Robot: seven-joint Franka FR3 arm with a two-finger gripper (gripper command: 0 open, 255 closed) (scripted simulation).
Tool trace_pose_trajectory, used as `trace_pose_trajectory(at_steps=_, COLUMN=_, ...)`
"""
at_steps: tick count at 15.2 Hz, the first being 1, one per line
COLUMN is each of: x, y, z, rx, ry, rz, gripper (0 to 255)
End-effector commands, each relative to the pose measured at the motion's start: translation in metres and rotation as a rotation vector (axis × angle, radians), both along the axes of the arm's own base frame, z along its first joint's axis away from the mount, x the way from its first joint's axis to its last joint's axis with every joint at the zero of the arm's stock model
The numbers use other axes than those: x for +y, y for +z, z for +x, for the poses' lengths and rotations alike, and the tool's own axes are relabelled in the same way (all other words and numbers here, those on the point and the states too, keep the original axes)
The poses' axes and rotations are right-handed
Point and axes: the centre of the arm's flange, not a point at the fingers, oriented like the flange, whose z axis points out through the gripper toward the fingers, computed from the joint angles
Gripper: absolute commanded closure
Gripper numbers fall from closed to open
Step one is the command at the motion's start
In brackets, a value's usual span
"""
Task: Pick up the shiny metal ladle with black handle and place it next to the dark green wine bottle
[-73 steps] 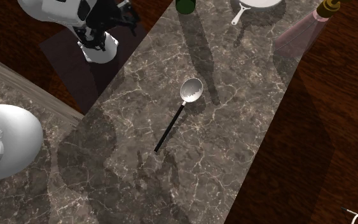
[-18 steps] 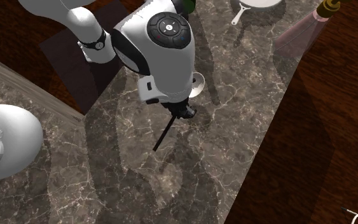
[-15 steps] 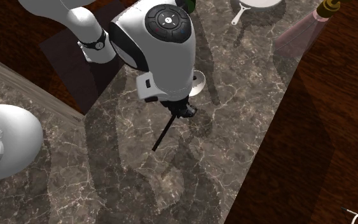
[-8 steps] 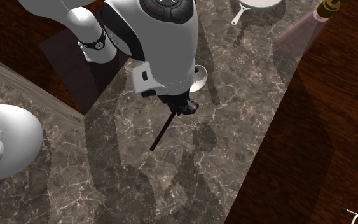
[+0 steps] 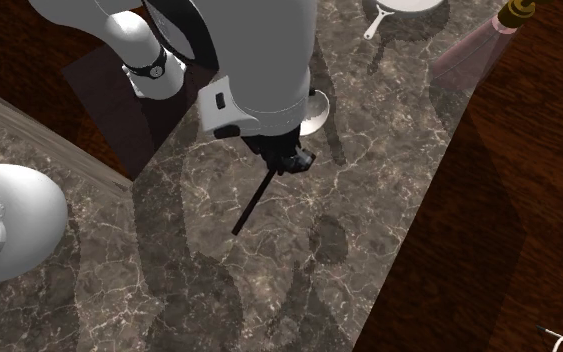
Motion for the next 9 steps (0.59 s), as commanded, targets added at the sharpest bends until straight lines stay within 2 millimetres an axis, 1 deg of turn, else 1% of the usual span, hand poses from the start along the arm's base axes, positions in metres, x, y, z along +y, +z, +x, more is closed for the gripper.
trace_pose_trajectory(at_steps=1, x=-0.001, y=0.010, z=0.001, rx=0.000, ry=0.000, rz=0.000, gripper=255)
trace_pose_trajectory(at_steps=9, x=-0.001, y=0.052, z=0.001, rx=0.000, ry=0.000, rz=0.000, gripper=255)
